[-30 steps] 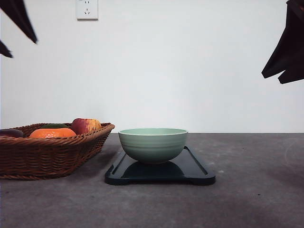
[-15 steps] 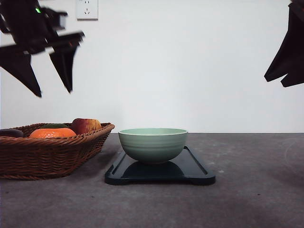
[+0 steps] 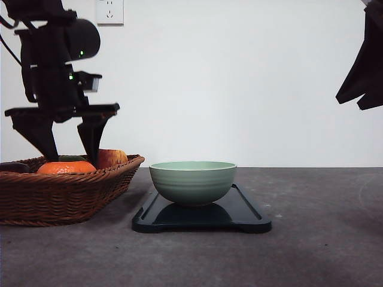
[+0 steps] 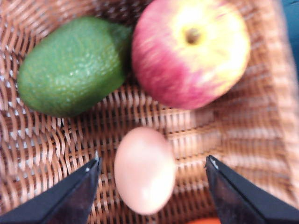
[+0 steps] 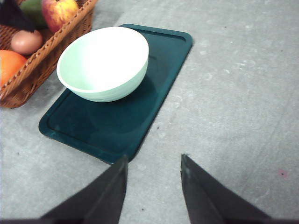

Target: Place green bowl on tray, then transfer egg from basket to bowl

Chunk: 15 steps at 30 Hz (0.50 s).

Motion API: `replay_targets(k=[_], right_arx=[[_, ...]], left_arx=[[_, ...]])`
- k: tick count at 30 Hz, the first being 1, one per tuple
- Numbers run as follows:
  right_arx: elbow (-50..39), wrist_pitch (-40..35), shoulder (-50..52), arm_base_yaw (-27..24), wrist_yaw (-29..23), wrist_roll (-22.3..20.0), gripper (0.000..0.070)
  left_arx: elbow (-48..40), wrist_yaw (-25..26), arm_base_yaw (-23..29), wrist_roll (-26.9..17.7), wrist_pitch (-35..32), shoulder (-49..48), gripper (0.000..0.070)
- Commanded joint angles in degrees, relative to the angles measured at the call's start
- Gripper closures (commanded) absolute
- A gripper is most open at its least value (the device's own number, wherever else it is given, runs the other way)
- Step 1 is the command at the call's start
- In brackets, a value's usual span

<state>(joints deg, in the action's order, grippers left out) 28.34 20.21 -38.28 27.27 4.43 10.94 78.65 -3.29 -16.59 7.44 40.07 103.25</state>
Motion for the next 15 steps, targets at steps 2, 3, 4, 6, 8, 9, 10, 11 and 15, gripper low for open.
replay_targets(k=[2, 3, 4, 6, 8, 9, 10, 11, 15], right_arx=[[0.46, -0.44, -0.20, 0.35, -0.18, 0.63, 0.0486], [0.46, -0.44, -0.20, 0.35, -0.18, 0.64, 0.0486], [0.46, -0.44, -0.20, 0.35, -0.19, 0.66, 0.0486], [0.46, -0.44, -0.20, 0.35, -0.17, 0.66, 0.0486], [0.46, -0.44, -0.20, 0.35, -0.17, 0.66, 0.0486], [0.46, -0.44, -0.20, 0.35, -0.17, 0.66, 0.0486], [0.46, -0.44, -0.20, 0.35, -0.17, 0.66, 0.0486], [0.46, -0.45, -0.20, 0.35, -0.17, 0.66, 0.0486], [0.46, -0.44, -0.20, 0.35, -0.20, 0.66, 0.0486]], left_arx=[[1.33, -0.45, 0.12, -0.57, -0.57, 2.52, 0.0243], [1.33, -0.52, 0.16, -0.57, -0.61, 3.03, 0.0243], [1.33, -0.59, 0.20, -0.57, -0.63, 3.52, 0.0243], [1.33, -0.59, 0.45, -0.57, -0.57, 4.37, 0.0244], [1.33, -0.59, 0.51, -0.57, -0.56, 4.77, 0.0244], [1.33, -0.59, 0.51, -0.58, -0.65, 4.80, 0.0244], [1.33, -0.59, 0.51, -0.59, -0.78, 4.80, 0.0244], [1.33, -0.59, 0.51, -0.57, -0.92, 4.80, 0.0245], [1.33, -0.59, 0.50, -0.58, -0.70, 4.80, 0.0383]])
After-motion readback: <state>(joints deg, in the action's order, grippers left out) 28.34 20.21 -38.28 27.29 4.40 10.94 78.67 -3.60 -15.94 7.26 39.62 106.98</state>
